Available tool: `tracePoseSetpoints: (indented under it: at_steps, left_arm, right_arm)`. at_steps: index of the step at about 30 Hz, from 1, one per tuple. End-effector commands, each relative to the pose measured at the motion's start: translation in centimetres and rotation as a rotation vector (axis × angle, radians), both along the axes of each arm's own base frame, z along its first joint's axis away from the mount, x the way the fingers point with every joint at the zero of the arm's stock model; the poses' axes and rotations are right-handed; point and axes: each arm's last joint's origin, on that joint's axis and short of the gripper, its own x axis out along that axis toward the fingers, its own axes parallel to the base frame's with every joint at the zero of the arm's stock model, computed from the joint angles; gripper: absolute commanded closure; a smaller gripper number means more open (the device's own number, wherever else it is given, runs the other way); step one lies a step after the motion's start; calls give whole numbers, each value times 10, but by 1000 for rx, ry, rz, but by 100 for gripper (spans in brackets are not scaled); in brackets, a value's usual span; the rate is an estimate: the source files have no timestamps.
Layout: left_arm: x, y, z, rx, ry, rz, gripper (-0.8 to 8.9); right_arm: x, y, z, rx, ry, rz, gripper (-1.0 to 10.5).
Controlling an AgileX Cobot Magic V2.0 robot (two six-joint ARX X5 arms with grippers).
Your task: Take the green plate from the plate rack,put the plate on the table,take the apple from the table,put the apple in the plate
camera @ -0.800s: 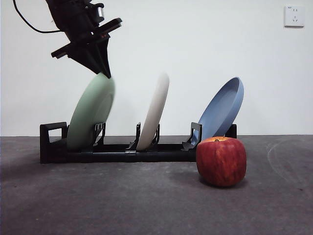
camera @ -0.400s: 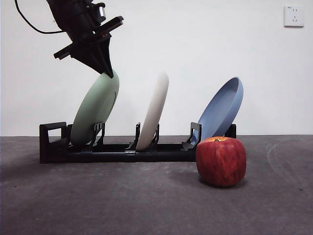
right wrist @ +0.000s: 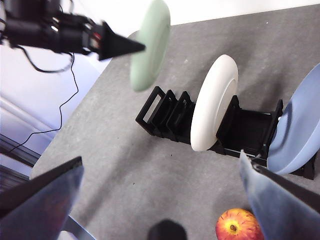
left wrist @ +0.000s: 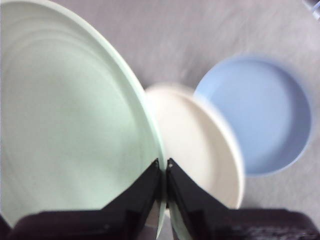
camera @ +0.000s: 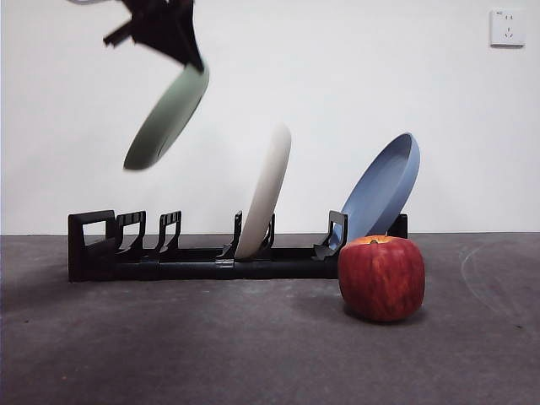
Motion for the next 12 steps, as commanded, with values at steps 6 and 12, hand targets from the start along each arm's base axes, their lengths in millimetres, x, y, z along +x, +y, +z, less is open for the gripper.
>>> tracePoseSetpoints:
  at_steps: [6,12]
  left_arm:
    - [-53,-9,59,58,-51,-153,823]
    - [-108,-30,95,7,-162,-301,822]
  right_arm:
    - [0,0,2,-7,-14,4,415]
    - [0,0,1,-9,-11,2,415]
